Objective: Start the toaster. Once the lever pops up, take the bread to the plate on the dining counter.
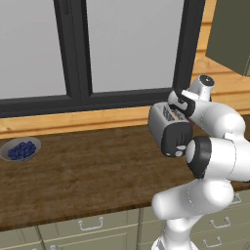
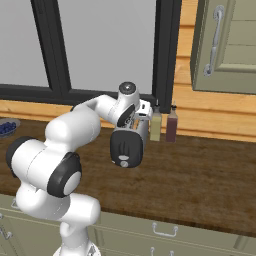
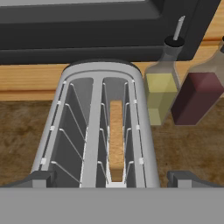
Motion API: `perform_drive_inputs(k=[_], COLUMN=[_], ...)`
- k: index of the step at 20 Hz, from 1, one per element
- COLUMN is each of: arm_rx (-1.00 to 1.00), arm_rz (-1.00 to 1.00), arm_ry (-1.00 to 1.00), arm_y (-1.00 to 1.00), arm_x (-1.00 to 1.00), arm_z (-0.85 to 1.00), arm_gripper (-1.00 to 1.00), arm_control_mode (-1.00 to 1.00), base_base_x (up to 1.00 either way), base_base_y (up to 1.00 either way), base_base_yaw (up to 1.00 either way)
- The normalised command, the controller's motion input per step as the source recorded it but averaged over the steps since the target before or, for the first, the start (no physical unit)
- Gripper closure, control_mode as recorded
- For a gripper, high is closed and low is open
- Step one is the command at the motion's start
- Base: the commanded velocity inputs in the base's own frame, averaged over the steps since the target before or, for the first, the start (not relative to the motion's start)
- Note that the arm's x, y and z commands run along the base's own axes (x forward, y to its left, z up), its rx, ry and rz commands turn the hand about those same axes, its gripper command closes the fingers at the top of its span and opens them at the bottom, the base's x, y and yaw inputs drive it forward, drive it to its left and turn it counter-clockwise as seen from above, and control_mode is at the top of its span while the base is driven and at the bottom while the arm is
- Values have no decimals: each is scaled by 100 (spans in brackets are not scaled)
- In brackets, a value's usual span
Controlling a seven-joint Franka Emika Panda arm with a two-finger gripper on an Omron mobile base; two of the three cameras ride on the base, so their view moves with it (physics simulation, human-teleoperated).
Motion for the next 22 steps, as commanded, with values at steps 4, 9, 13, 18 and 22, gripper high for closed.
perform_drive_inputs(k=[4,9,13,18,22], arm_rx=[0,0,0,0,0], arm_rz=[0,0,0,0,0], arm_ry=[0,0,0,0,0], arm_y=[0,0,0,0,0], arm_x=[0,0,0,0,0], arm_z=[0,0,0,0,0], arm_gripper=[-100,-100,-100,-100,-100], arm_control_mode=[-100,-100,-100,-100,-100], base_base_x=[0,0,0,0,0], base_base_y=[0,0,0,0,0], base_base_yaw=[0,0,0,0,0])
